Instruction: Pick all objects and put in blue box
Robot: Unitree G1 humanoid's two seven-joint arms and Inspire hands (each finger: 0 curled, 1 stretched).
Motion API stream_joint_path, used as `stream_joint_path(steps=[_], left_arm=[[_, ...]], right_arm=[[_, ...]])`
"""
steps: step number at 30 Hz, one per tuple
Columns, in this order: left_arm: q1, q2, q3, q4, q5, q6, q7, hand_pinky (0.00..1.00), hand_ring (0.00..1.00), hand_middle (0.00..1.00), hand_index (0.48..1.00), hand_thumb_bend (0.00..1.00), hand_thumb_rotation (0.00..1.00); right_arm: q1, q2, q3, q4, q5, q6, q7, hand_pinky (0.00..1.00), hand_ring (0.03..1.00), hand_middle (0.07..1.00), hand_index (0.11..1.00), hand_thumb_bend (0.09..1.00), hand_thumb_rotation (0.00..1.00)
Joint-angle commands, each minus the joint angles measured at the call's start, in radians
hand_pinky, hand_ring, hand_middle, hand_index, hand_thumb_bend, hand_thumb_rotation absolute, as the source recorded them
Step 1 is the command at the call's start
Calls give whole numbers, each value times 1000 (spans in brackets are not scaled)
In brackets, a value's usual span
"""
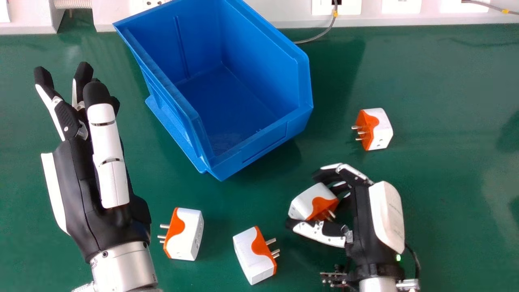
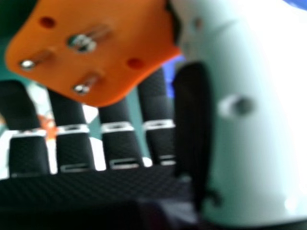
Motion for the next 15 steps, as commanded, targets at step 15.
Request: stream_joint_path(steps=[15], left_arm=[[-65, -92, -3, 21, 9, -15, 21, 950, 971, 962, 933, 546, 776]], right_arm=[[-127, 10, -67, -477, -36, 54, 140, 314, 426, 521, 514, 496, 0]])
